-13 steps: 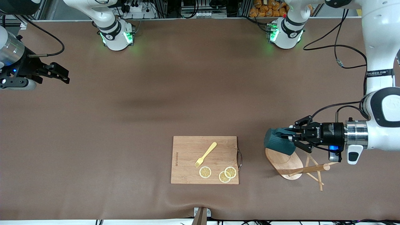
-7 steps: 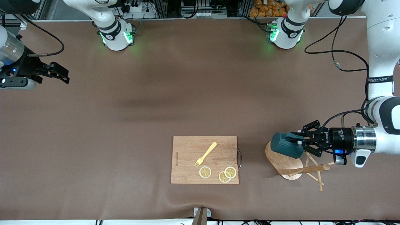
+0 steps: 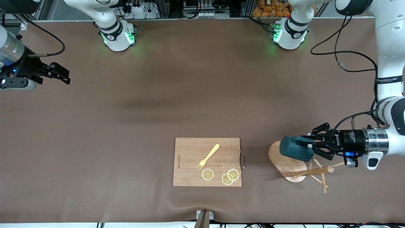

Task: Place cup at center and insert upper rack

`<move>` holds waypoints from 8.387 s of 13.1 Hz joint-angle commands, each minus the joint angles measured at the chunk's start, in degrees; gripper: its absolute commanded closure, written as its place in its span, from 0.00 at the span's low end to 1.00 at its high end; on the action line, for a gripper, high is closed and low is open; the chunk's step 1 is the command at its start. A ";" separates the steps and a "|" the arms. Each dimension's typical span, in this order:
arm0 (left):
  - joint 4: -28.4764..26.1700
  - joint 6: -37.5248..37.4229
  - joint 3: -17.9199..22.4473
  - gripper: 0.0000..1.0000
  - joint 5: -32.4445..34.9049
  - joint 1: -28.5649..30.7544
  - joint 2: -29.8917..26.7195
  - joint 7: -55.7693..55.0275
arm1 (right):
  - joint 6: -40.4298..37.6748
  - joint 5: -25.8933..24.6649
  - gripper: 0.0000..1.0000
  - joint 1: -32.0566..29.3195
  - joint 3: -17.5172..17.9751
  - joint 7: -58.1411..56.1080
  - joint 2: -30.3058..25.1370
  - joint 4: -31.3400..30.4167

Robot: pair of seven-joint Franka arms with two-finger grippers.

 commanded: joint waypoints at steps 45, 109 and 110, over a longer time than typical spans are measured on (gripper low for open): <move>0.69 -7.28 -0.55 1.00 -12.58 7.41 9.91 26.79 | -0.37 -0.93 0.00 0.55 -0.10 1.22 -1.52 -1.01; -26.81 8.10 2.78 0.00 66.25 -16.67 -45.45 41.99 | -1.25 -0.93 0.00 1.25 -0.10 2.72 -1.44 -0.93; -27.17 8.11 3.57 0.00 66.25 -16.67 -45.98 43.13 | -1.42 -0.84 0.00 1.95 -0.10 3.07 -1.52 -0.92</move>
